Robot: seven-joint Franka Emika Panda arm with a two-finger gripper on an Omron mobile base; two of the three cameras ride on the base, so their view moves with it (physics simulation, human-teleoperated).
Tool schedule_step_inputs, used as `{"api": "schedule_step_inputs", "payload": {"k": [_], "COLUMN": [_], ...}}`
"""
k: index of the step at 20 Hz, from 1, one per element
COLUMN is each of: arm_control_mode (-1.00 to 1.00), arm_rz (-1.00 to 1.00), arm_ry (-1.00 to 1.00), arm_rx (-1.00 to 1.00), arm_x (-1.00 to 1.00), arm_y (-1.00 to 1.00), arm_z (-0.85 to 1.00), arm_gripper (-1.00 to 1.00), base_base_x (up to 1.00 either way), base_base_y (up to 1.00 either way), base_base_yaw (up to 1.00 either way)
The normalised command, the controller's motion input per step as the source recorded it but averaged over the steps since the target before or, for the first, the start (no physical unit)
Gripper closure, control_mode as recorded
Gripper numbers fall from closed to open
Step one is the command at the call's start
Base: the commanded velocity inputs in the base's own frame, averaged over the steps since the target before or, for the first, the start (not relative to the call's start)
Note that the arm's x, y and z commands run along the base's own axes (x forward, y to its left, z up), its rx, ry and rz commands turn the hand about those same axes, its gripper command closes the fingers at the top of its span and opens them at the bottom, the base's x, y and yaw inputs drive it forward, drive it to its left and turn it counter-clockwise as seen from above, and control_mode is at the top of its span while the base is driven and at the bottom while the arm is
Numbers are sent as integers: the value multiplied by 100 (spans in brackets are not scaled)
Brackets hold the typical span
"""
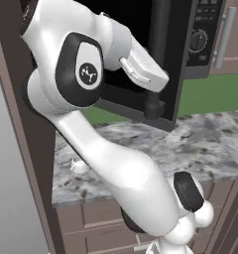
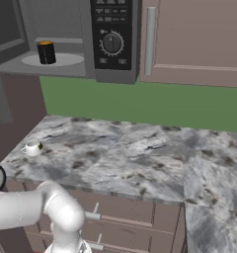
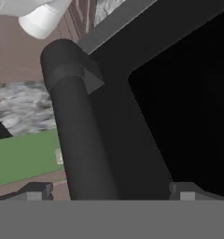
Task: Pick the mug from the counter and place it inside the microwave. Then close the microwave.
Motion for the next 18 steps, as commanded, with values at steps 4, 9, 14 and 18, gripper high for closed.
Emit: {"api": "schedule_step_inputs", "payload": {"k": [4, 9, 14, 18], "arm_control_mode": [-100, -100, -100, -100], "arm_rz": [33, 34, 33, 29], "arm_ry": [12, 15, 15, 15], "arm_rx": [0, 0, 0, 0], "arm_x": [14, 30, 46, 67], "arm_y": [-56, -51, -44, -41], "arm_z": [0, 0, 0, 0], "arm_gripper": [-100, -100, -100, -100], "base_base_x": [0, 0, 0, 0], "base_base_y": [0, 0, 0, 0], "base_base_yaw": [0, 0, 0, 0]}}
